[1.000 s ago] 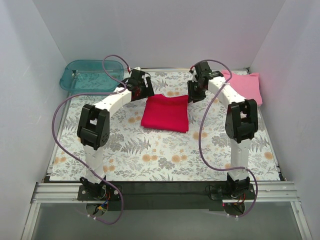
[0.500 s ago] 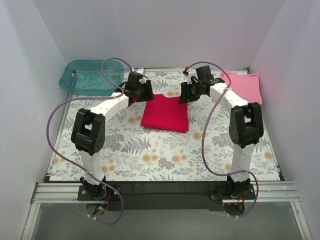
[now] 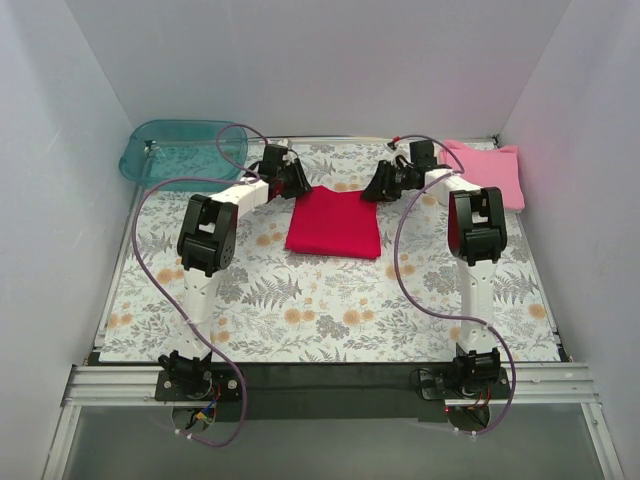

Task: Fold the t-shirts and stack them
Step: Fold the tshirt

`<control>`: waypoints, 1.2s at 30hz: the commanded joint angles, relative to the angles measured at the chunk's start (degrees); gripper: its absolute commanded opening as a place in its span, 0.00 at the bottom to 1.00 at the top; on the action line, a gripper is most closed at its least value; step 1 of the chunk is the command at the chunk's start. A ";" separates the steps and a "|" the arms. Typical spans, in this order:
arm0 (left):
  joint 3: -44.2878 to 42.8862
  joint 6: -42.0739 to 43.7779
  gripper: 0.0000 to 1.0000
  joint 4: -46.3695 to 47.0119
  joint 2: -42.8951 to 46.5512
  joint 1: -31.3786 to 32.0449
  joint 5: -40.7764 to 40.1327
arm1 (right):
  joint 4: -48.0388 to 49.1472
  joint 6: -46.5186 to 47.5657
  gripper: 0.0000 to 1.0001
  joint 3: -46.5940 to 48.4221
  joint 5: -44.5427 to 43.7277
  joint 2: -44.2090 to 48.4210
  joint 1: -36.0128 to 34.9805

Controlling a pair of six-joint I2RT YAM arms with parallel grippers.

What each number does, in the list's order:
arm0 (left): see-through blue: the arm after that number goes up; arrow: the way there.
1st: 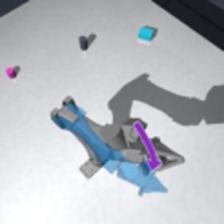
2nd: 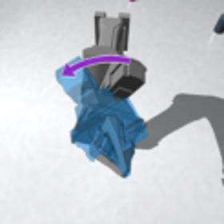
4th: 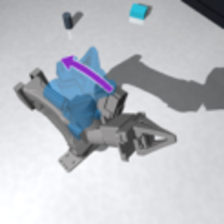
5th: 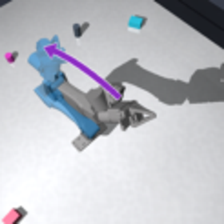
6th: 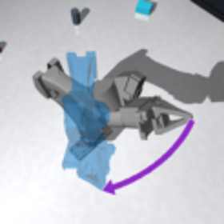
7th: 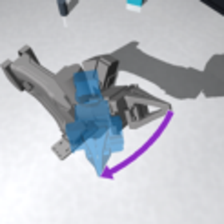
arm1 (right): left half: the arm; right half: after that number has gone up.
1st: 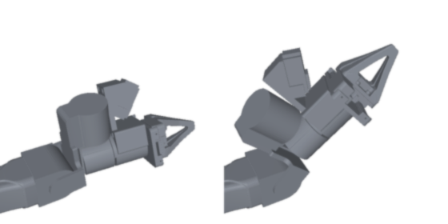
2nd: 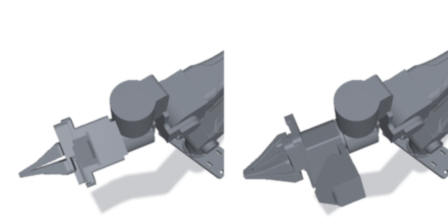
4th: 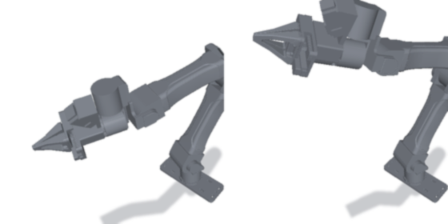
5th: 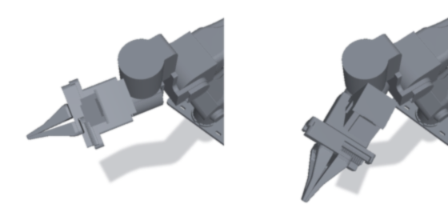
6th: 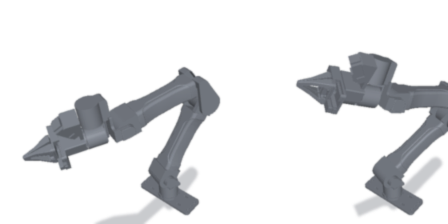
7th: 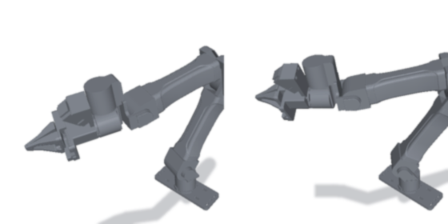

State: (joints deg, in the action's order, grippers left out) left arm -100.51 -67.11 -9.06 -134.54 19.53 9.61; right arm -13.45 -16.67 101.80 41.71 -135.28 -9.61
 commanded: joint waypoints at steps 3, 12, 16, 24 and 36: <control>3.03 -2.94 0.32 -1.75 -2.13 -2.13 2.87 | 16.34 -14.43 0.39 -2.74 5.91 -3.41 3.27; 2.07 -1.18 0.48 -1.66 7.35 -2.39 1.30 | 20.75 -18.14 0.41 -7.84 9.17 7.48 3.19; 2.59 -2.23 0.57 -1.75 12.36 -2.39 2.16 | 20.92 -18.23 0.41 -13.72 10.75 14.41 2.49; 20.94 -6.01 0.61 -0.79 28.34 -0.28 6.91 | 21.27 -15.86 0.41 -29.19 11.20 22.60 -3.04; 42.41 -10.23 0.38 6.51 29.42 1.13 6.05 | 22.68 -10.50 0.40 -40.45 7.95 17.43 -3.41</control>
State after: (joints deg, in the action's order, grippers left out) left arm -58.94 -76.16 -3.88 -105.65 21.06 17.76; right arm 7.68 -30.30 62.72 50.94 -116.16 -14.46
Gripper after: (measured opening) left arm 0.393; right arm 0.401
